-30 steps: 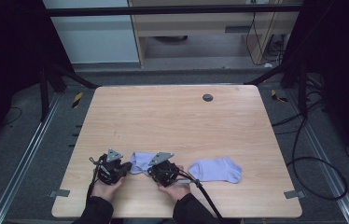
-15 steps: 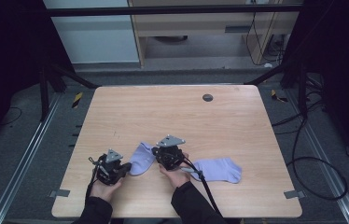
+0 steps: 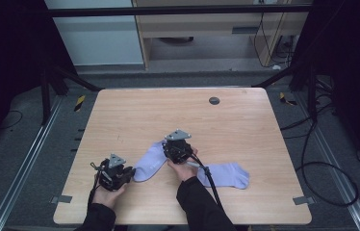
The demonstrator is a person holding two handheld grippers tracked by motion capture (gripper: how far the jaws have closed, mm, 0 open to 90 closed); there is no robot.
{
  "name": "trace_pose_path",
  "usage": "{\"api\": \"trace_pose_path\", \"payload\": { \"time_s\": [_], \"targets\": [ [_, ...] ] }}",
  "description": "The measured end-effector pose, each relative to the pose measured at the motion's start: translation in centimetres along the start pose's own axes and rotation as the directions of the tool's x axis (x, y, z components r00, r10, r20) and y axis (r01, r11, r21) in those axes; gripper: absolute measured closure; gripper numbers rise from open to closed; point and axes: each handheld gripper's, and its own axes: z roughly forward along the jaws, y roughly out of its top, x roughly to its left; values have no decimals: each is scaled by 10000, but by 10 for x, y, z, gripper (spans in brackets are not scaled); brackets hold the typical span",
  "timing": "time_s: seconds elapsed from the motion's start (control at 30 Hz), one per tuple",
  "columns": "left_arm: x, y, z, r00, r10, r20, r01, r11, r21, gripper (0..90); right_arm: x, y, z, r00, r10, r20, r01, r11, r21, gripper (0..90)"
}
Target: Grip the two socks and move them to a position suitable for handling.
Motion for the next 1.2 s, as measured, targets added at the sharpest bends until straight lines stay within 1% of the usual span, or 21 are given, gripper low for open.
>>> {"api": "trace_pose_path", "payload": {
  "time_s": [0.03, 0.07, 0.13, 0.2, 0.27, 0.37, 0.43, 0.5, 0.6, 0.67, 0.77, 0.8, 0.87, 0.97, 1.0, 1.07, 1.1, 1.13, 1.2],
  "targets": [
    [0, 0, -1, 10000, -19, -23, 19, 10000, -53, 740, -2, 0, -1, 10000, -8, 82, 8, 10000, -9, 715],
    [0, 0, -3, 9999, -126, -37, 125, 9998, -136, 723, -3, 0, -1, 9999, -105, 123, 105, 9999, -2, 714],
    [0, 0, -5, 9994, -338, -83, 337, 9992, -208, 692, -7, -1, -2, 9996, -149, 232, 146, 9998, 137, 715],
    [0, -1, -6, 9989, -446, -154, 443, 9989, -175, 677, -12, -3, 1, 9996, -127, 266, 119, 9995, 301, 719],
    [-1, -2, -5, 9979, -639, -131, 637, 9979, -103, 670, -15, -5, 4, 9996, -65, 285, 52, 9989, 461, 724],
    [-2, -2, -2, 9976, -677, -171, 678, 9977, 81, 668, -20, -12, 11, 9995, 237, 204, -253, 9961, 839, 729],
    [-3, -2, 0, 9974, -699, -179, 703, 9973, 204, 669, -22, -16, 16, 9992, 331, 205, -350, 9940, 1033, 735],
    [-5, -3, 2, 9972, -726, -181, 731, 9969, 296, 674, -23, -19, 18, 9993, 326, 179, -344, 9932, 1109, 742],
    [-6, -3, 4, 9969, -784, -111, 788, 9959, 444, 708, -23, -21, 20, 9992, 386, 109, -396, 9918, 1217, 769],
    [-6, -2, 6, 9970, -770, -16, 770, 9955, 549, 757, -22, -21, 21, 9992, 369, 149, -385, 9911, 1277, 800],
    [-4, -2, 7, 9958, -906, 140, 896, 9943, 575, 825, -22, -22, 22, 9991, 403, 97, -413, 9901, 1345, 869],
    [-3, -2, 7, 9947, -1001, 225, 987, 9934, 581, 841, -22, -22, 22, 9989, 452, 78, -459, 9897, 1354, 879],
    [-2, -1, 6, 9944, -1025, 249, 1011, 9934, 547, 858, -22, -22, 22, 9986, 524, 43, -525, 9892, 1367, 886],
    [-1, 1, 0, 9950, -991, 137, 988, 9949, 221, 867, -22, -20, 15, 9973, 722, -138, -701, 9906, 1171, 889],
    [1, 2, -3, 9956, -939, 30, 938, 9956, 19, 867, -22, -19, 12, 9970, 740, -220, -712, 9916, 1084, 889],
    [5, 4, -9, 9959, -870, -253, 865, 9960, -202, 867, -19, -17, 1, 9956, 783, -506, -741, 9940, 805, 889],
    [6, 5, -10, 9960, -829, -343, 821, 9963, -238, 868, -17, -16, -5, 9961, 650, -591, -609, 9958, 685, 889],
    [8, 5, -12, 9959, -720, -543, 707, 9972, -254, 868, -16, -15, -7, 9962, 619, -620, -579, 9963, 642, 889],
    [13, 7, -15, 9942, -703, -819, 676, 9971, -347, 867, -11, -15, -16, 9951, 578, -803, -539, 9973, 492, 889]
  ]
}}
